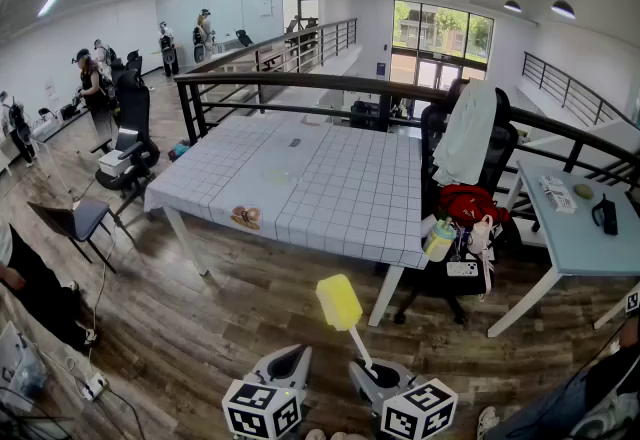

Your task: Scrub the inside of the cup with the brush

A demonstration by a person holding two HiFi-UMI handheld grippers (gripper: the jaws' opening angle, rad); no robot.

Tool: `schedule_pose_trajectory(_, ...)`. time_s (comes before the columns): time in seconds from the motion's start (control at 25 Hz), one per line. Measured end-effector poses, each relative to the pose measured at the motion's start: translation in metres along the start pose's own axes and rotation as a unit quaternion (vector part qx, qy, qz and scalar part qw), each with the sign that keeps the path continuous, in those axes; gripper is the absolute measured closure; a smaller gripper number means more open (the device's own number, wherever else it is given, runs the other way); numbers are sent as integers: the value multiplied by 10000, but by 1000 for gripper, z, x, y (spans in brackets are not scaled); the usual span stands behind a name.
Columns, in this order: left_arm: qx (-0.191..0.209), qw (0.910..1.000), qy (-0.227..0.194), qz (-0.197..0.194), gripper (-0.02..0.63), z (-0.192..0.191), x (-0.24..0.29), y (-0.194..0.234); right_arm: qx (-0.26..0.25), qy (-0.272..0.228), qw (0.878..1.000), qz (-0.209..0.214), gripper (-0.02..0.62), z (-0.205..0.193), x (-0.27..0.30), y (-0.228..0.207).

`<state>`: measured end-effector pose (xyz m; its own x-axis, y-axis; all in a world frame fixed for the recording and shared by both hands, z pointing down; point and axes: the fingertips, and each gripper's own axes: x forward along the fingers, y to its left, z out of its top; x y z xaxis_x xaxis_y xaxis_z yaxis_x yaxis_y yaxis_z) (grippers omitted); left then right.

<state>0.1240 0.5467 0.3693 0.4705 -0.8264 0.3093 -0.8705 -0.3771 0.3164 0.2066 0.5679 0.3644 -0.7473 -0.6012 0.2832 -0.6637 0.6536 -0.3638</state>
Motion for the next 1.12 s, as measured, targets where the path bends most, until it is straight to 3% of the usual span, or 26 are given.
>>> schedule_pose_trajectory(0.56,-109,9996,143,-203,591,-4,8,16,9,76,9999,-132,594,0,23,-5)
schedule_pose_trajectory(0.8,-114,9986,-153,-501,589,4,8,10,198,75,9996,199,594,-1,28,1)
schedule_pose_trajectory(1.12,-181,9996,-44,-234,589,-6,18,14,-32,39,9998,216,594,3,21,-11)
